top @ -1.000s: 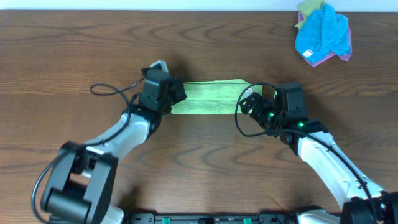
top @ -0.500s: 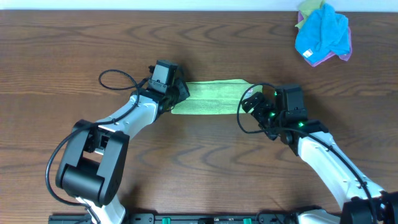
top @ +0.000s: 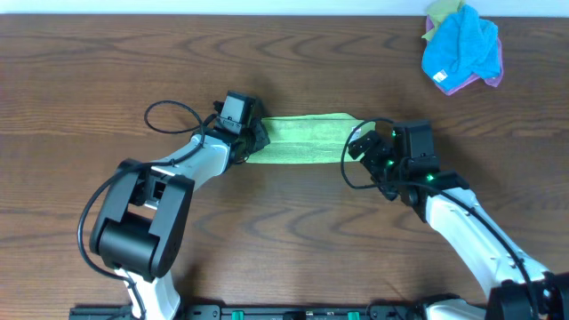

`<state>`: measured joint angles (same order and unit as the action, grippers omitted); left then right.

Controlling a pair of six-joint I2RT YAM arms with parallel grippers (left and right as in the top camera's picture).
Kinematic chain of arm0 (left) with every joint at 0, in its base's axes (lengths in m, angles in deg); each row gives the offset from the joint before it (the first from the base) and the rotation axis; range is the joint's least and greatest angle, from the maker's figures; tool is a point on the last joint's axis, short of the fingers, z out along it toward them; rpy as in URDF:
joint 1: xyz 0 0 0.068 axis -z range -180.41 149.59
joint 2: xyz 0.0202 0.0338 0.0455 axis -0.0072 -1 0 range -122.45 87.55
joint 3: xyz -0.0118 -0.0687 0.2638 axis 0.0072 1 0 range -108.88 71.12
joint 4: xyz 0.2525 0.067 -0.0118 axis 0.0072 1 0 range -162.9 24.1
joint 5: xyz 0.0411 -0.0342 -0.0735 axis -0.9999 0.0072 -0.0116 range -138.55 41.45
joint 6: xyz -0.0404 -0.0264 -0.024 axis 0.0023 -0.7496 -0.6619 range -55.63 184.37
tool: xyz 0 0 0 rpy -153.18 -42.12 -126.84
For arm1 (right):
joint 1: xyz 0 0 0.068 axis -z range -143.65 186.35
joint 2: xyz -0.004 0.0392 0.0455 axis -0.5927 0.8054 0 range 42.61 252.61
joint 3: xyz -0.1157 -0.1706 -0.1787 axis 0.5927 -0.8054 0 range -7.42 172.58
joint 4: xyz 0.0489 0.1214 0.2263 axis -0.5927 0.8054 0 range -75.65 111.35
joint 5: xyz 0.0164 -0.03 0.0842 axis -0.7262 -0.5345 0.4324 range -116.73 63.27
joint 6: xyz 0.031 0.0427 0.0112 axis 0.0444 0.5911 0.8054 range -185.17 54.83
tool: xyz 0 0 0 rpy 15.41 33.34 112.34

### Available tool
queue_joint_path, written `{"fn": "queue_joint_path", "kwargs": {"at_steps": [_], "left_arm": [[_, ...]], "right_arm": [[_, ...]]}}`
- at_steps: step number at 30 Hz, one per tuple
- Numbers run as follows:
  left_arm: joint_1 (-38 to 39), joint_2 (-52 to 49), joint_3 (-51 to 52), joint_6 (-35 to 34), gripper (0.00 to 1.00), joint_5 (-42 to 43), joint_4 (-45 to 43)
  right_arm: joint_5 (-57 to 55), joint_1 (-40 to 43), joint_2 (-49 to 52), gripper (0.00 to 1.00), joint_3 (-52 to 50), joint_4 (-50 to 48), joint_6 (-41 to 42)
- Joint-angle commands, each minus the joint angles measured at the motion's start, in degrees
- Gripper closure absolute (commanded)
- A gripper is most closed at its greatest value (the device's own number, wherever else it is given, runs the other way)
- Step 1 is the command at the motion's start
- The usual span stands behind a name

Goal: Fold the cloth

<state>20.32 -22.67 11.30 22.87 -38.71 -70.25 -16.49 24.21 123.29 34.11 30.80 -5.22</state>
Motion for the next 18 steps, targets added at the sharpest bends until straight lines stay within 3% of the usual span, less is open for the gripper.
{"fn": "queue_joint_path", "kwargs": {"at_steps": [1,18], "left_arm": [[0.0,-1.1,-1.1,1.2,0.94,-1.4,-0.5],[0.0,-2.0,-1.2,1.2,0.94,-1.3,1.2]], "right_arm": [[-1.4,0.1,2.8,0.01,0.3,-0.6,0.9],[-5.0,0.1,15.1,0.03,0.3,-11.5,1.8]]}}
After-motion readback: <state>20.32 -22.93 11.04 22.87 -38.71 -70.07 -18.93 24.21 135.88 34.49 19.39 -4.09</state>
